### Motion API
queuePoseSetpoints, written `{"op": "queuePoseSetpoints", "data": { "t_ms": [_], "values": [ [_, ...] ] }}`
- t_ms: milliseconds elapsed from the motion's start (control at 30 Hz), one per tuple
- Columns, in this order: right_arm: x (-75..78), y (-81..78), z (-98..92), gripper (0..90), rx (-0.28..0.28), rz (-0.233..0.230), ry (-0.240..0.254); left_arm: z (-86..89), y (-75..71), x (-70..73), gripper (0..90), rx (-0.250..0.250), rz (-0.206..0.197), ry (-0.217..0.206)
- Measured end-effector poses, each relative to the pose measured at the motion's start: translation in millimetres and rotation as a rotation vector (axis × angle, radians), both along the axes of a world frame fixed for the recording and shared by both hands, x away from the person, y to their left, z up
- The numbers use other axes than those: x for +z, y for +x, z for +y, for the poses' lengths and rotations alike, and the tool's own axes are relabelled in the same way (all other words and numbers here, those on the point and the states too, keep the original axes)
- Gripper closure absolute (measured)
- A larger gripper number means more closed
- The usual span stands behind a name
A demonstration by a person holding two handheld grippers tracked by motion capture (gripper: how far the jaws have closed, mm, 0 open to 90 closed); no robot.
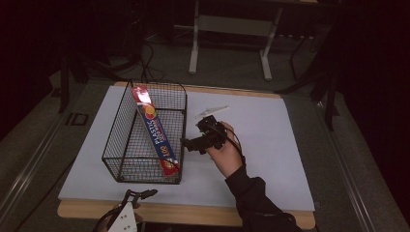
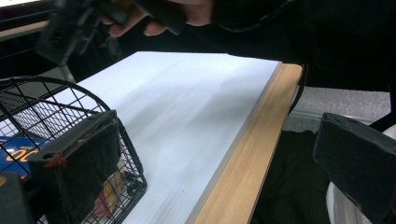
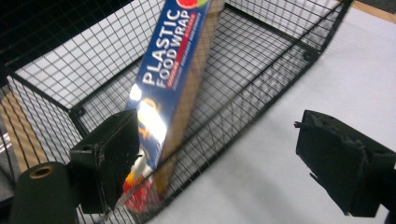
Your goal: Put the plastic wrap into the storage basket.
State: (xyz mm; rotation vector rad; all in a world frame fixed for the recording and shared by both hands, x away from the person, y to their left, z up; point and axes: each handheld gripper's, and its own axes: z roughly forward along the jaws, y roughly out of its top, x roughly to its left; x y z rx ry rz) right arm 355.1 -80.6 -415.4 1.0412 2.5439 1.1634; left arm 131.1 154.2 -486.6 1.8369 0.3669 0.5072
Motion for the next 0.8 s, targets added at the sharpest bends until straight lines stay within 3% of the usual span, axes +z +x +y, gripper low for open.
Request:
{"op": "queuePoseSetpoints", "data": {
  "t_ms": [367,433,800],
  "values": [
    [-18.4,-15.8,-37.3,13.1,-0.013,-0.021,0.008,-1.1,0.8,-0.5,1.3,0.001,0.002,0.001],
    [-22.7,-19.4,-46.1,13.1,-0.011,-0.026,0.032,-1.3,1.0,-0.7,1.3,0.001,0.005,0.001],
    [-40.1,-34.8,-68.4,13.4,-0.003,-0.073,0.009,-1.5,0.3,-0.5,1.3,-0.002,0.002,0.003]
  ]
}}
